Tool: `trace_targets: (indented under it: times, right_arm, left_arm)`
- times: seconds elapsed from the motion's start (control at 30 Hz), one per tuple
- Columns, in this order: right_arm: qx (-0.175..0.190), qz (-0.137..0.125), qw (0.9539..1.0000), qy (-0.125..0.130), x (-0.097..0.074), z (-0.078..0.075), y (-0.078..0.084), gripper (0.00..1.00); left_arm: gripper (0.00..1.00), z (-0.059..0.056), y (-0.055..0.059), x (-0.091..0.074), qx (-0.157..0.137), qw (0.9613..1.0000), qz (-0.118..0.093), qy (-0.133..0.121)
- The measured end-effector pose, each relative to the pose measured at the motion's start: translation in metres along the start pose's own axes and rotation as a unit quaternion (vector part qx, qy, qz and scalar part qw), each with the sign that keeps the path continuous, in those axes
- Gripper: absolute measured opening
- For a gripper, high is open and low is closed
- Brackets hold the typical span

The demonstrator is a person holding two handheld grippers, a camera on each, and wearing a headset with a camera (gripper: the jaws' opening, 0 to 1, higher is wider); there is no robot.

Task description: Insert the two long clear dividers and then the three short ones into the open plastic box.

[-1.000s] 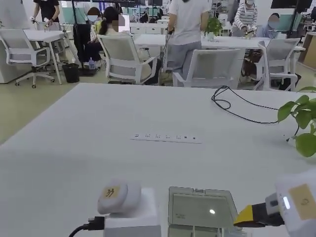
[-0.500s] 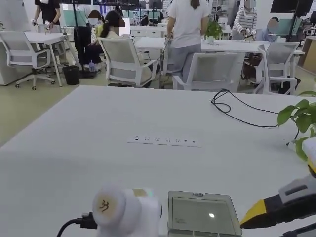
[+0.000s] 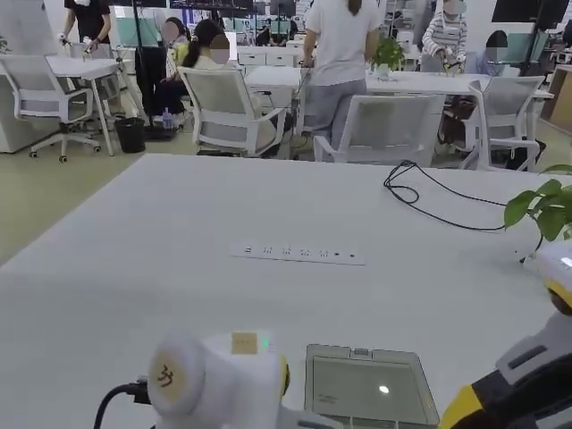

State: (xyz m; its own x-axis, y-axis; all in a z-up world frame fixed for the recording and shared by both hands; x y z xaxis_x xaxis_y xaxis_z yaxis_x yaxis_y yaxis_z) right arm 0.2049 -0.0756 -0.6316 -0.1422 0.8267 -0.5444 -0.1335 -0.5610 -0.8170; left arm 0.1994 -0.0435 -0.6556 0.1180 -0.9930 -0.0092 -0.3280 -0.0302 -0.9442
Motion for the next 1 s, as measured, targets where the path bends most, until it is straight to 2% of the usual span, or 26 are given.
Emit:
trace_targets:
  times: [0.13,0.47,1.0]
  right_arm:
    - [0.009,-0.004,0.9999,-0.011,-0.0025,-0.0025,0.0003,0.08]
    - [0.018,-0.006,0.9993,-0.032,0.0004,0.0053,0.0021,0.03]
    - [0.012,-0.010,0.9992,-0.036,0.0018,0.0060,0.0018,0.03]
  left_arm:
    - [0.00,-0.0024,-0.0007,-0.0004,0.004,1.0000,0.000,0.007]
    - [0.00,-0.0048,-0.0007,-0.0018,0.005,0.9998,0.000,0.017]
    - [0.00,-0.0051,0.0032,-0.0037,0.010,0.9998,0.005,0.013]
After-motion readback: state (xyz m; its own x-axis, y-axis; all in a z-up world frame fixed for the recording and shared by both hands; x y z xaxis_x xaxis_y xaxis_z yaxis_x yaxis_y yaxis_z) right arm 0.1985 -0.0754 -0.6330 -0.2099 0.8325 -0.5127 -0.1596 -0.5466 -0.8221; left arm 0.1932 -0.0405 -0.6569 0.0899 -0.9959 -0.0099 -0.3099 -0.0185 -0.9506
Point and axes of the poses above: the centre of the closed fingertips' face, and the gripper's own axes: x roughly forward along the fingers, z roughly to its left, y roughly out of its underside, the point moved 3 cm from there along -x, roughly backward along the fingers, and after that the axes turned 8 degrees about -z, right-handed, at the moved point
